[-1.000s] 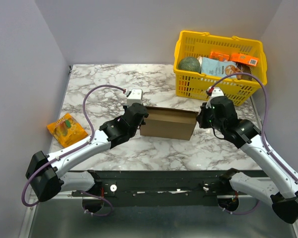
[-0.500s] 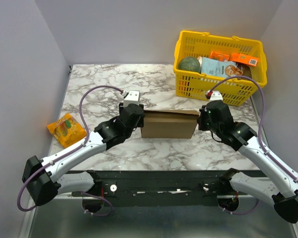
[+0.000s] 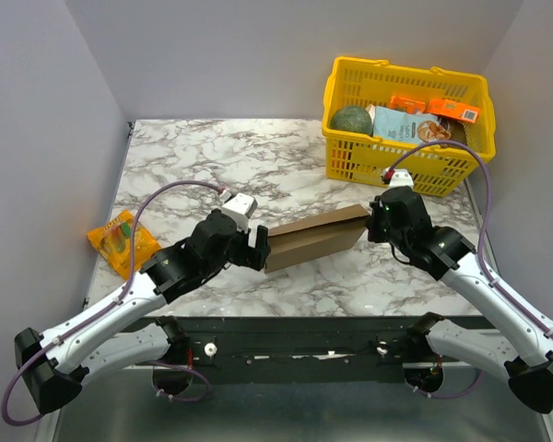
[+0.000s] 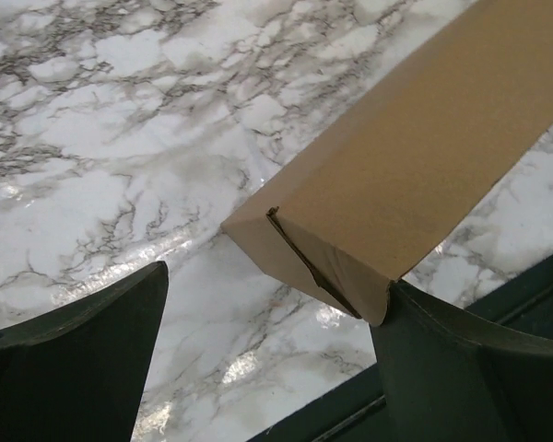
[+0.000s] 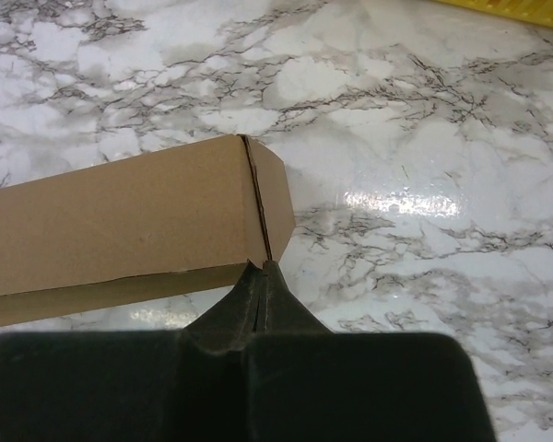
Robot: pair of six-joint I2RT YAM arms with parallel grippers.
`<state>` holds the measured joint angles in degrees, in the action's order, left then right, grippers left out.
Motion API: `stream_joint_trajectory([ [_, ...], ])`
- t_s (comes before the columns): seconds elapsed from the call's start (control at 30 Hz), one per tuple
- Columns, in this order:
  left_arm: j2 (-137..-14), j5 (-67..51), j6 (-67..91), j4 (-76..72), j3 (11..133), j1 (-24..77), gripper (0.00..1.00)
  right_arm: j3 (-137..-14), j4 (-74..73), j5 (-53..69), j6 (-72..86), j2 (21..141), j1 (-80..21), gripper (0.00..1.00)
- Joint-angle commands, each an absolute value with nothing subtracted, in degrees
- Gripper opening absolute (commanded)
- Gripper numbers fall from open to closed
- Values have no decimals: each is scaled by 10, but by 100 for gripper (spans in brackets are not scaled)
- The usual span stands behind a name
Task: Fold the paper box
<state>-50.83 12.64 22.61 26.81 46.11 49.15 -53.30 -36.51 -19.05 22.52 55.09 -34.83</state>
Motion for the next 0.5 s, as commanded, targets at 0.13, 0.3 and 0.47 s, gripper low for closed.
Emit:
stream_joint_trajectory([
  [0.13,-443,20,228,287,447,490,99,-525,-380,-191,235,550,-354,1],
  [0.3,-455,26,253,280,447,483,99,-528,-376,-185,234,548,-355,1],
  [0.47,-434,11,313,224,461,476,99,-533,-376,-186,234,548,-356,1],
])
